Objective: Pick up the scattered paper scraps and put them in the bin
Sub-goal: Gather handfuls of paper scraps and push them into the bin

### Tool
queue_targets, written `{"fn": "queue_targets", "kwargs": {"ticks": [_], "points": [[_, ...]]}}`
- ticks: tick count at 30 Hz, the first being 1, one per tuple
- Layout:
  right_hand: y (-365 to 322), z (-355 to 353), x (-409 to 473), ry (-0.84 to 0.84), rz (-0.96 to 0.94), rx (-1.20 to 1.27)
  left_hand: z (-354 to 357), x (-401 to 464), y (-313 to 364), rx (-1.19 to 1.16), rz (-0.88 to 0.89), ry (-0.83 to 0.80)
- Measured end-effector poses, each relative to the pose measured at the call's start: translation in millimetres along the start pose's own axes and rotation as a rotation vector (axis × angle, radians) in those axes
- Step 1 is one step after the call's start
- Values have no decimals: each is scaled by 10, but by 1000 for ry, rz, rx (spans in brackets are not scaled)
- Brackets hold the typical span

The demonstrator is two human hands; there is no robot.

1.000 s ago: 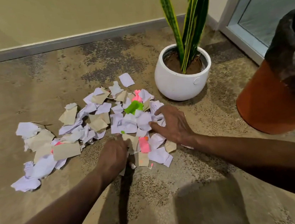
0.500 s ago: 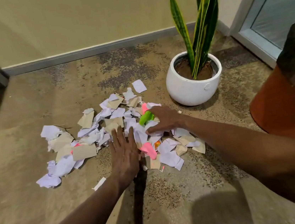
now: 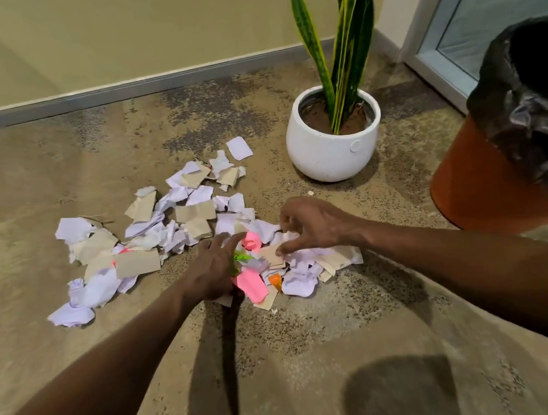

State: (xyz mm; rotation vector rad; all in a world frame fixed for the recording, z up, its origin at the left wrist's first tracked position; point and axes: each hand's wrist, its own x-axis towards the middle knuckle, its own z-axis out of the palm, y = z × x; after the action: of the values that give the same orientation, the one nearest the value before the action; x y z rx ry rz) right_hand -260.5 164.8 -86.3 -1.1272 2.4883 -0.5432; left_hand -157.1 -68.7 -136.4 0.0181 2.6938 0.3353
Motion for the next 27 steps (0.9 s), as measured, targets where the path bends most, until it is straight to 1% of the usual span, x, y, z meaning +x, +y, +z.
{"fn": "queue_targets", "kwargs": {"ticks": [1,2,4,5,6,8,10,13,15,16,19,21,24,25,27], "points": [[58,-47,-22,5,54,-44,-59,-41,6,-25,11,-30],[124,-55,-37,-49,123,-94,-125,-77,4,-60,6,-62],[171,-47,-84,-272,265,-159,-249,-163,26,-98,-31,-130],[161,-12,-106,-373,304,-163,-282,-202,55,-93,-51,-165],[125,40,-131,-436,309,-158,-287,-233,94,-83,-62,-192],[-10,166,-183,-479,279,-148,-230,-265,202,-88,-67,-199],[-138,328,-212,-450,242,-170,-95,-276,340,-79,-66,-147],[-201,544,-255,-316,207,-307,149,-327,518,66,-64,-8],[-168,598,-281,-231,179,-295,253,-380,549,158,-41,63],[-154,598,-293,-197,168,-261,296,-388,529,172,-30,72],[-124,590,-276,-125,178,-159,321,-397,486,92,-2,163],[-114,562,-238,-109,197,-111,271,-395,498,-51,-12,209],[-53,482,-185,-136,260,27,197,-399,457,-161,37,272],[-29,438,-180,-147,284,78,181,-397,442,-251,28,267],[19,337,-186,-169,297,121,163,-323,359,-343,-35,250]]}}
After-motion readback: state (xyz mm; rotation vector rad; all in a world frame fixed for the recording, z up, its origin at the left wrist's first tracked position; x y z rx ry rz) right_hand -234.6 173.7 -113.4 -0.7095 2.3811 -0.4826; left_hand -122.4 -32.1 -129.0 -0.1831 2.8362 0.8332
